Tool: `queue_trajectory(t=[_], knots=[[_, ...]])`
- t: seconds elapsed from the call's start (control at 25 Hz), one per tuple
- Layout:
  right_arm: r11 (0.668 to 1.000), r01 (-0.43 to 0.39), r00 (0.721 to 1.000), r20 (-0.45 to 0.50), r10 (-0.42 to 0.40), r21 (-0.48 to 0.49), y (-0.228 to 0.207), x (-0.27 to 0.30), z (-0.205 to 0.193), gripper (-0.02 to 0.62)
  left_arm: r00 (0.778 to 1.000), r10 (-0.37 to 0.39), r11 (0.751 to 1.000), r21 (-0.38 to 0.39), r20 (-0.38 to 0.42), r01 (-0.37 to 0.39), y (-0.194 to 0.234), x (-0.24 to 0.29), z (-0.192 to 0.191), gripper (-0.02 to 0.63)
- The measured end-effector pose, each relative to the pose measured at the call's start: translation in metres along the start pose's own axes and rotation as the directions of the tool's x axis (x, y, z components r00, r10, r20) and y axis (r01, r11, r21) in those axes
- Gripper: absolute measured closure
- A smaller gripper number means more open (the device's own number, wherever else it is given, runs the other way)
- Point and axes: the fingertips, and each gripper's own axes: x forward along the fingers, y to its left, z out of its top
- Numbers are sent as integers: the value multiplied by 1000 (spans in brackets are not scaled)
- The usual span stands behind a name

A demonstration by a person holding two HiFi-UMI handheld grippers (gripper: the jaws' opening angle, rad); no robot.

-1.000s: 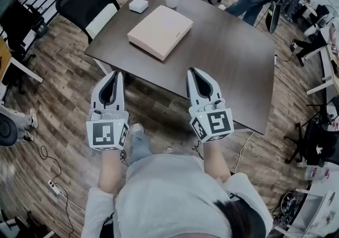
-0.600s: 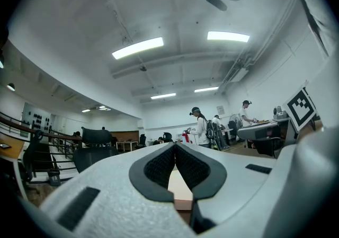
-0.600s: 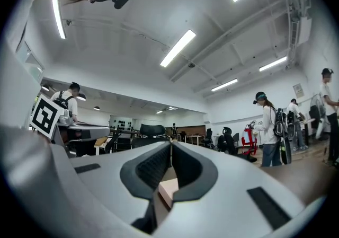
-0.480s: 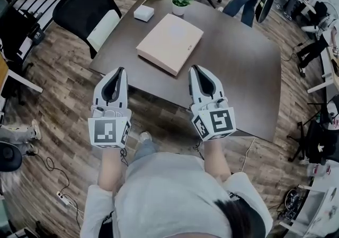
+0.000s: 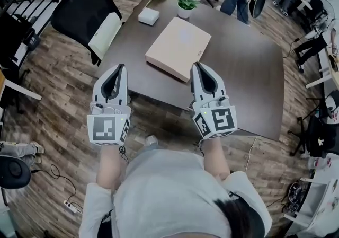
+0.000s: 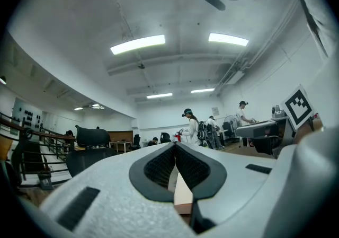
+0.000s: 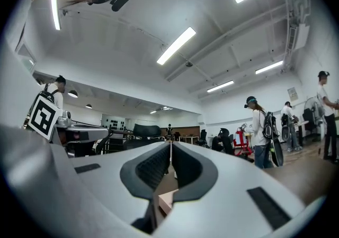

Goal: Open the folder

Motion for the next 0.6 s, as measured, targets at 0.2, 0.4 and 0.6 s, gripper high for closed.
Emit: queue_trajectory(t=[0.2,0.4,0.6], knots=[[999,41,999,9,-41,-1,2,12,1,578,999,-47,999,5,8,47,13,13,-1,596],[997,71,997,-3,-71,-5,-1,17,-5,578,996,-84,996,1,9,84,15,25,-7,596],[995,96,995,-27,-96,-6,-9,23,-12,578,993,-114,993,-15,-1,114,14,40,-17,596]])
